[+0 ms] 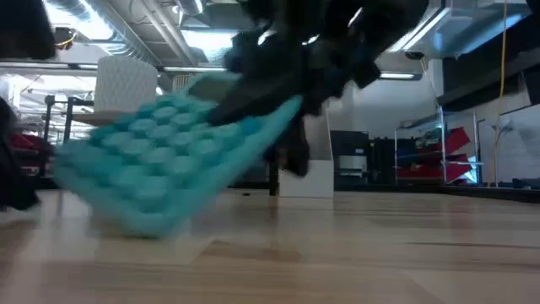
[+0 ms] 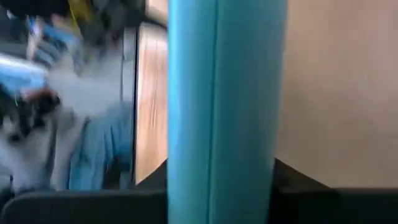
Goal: Stock shelves
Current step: Remove the blue calculator from under the shelf, then remove the pink stapler from the shelf
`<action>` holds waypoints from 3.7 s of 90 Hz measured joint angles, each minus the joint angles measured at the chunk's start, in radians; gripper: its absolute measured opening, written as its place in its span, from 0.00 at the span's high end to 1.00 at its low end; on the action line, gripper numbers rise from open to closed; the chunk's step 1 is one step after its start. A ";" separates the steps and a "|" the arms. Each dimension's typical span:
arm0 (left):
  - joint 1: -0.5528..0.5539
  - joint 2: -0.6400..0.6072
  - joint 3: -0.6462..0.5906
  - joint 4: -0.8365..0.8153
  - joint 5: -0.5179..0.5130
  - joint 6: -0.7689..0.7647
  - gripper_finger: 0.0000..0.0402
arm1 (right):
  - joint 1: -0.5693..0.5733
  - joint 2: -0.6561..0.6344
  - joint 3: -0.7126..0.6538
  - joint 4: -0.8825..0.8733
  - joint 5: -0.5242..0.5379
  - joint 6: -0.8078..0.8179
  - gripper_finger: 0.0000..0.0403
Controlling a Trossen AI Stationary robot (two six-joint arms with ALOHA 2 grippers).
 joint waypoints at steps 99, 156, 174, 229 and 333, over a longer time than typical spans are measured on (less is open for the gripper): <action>-0.021 -0.012 0.003 0.015 -0.107 0.062 0.41 | 0.500 -0.293 -0.361 -0.743 -0.356 0.264 0.64; -0.010 -0.012 0.004 0.017 -0.101 0.062 0.41 | 0.427 -0.497 -0.374 -1.166 -0.072 0.348 0.36; -0.010 -0.011 0.004 0.019 -0.091 0.058 0.41 | 0.428 -0.541 -0.375 -1.177 0.027 0.391 0.24; 0.008 -0.011 0.004 0.032 -0.087 0.063 0.41 | 0.427 -0.518 -0.212 -1.478 0.093 0.324 0.13; 0.804 -0.199 0.619 -0.266 -0.201 0.866 0.41 | 0.604 0.171 -0.100 0.328 1.663 0.220 0.13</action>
